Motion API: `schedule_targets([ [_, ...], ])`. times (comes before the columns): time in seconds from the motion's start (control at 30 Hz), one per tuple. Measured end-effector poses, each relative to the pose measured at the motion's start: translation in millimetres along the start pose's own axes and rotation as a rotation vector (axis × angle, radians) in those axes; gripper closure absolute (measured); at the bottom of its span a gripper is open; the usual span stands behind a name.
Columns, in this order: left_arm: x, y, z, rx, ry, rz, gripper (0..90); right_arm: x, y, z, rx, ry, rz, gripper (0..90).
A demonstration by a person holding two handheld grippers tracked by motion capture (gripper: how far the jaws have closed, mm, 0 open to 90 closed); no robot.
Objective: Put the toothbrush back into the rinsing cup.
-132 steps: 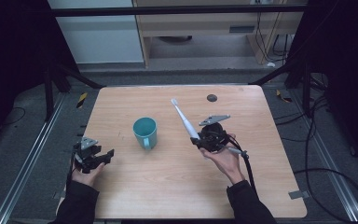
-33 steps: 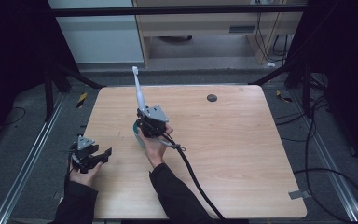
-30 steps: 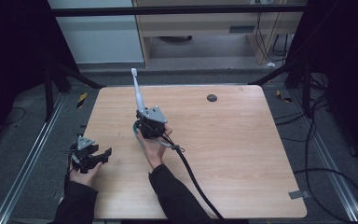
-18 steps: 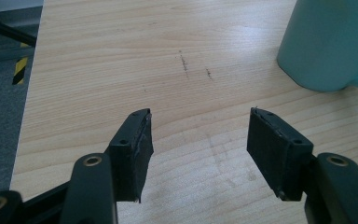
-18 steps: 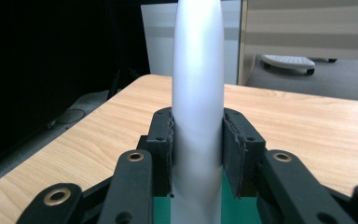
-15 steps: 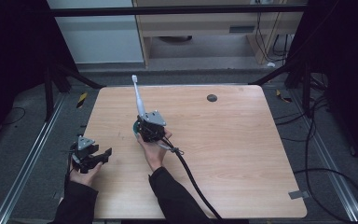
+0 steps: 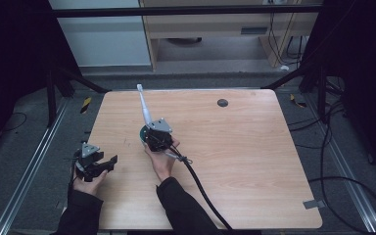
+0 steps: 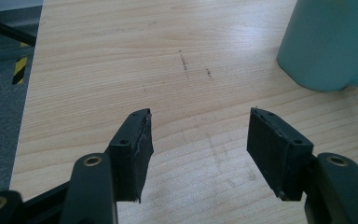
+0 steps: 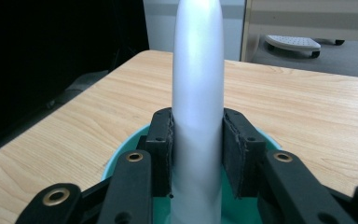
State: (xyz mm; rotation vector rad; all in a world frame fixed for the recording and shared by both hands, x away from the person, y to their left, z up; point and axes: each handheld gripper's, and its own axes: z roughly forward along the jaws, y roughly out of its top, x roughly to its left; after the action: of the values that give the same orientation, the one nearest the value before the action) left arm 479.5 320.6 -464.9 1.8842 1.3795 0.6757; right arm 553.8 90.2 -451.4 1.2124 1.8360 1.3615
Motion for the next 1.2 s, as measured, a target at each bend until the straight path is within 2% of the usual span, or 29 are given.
schedule_targets([
  [0.17,0.0,0.0,0.1,0.000,-0.001,0.000,40.1,-0.1,0.5,-0.6,0.003,0.004,-0.001,64.7],
  [0.3,-0.1,0.0,0.1,0.001,-0.001,0.000,40.1,0.7,4.4,-5.2,-0.022,0.006,-0.007,62.2],
  [0.43,0.0,-0.1,0.1,0.001,0.000,0.000,40.0,-0.5,8.7,-11.1,-0.049,0.006,-0.001,54.1],
  [0.6,0.0,-0.1,0.2,0.002,-0.001,0.000,40.0,-5.2,18.5,-26.7,-0.085,0.047,0.012,41.0],
  [0.67,-0.1,-0.2,0.2,0.002,-0.001,0.000,40.0,-9.6,22.8,-35.7,-0.096,0.055,0.012,38.7],
  [0.77,-0.1,-0.2,0.0,0.002,-0.003,-0.001,39.9,-21.2,28.5,-47.2,-0.086,0.066,0.010,32.6],
  [0.87,0.1,-0.4,0.2,0.003,-0.006,-0.004,39.9,-35.6,31.3,-58.8,-0.066,0.063,-0.015,28.6],
  [1.03,0.0,-0.8,0.5,0.003,-0.008,-0.009,39.6,-66.5,32.3,-82.2,-0.050,0.072,-0.013,21.5],
  [1.2,-0.7,-0.9,0.5,0.001,-0.013,-0.006,38.8,-98.7,29.4,-106.3,-0.038,0.028,-0.016,18.5],
])
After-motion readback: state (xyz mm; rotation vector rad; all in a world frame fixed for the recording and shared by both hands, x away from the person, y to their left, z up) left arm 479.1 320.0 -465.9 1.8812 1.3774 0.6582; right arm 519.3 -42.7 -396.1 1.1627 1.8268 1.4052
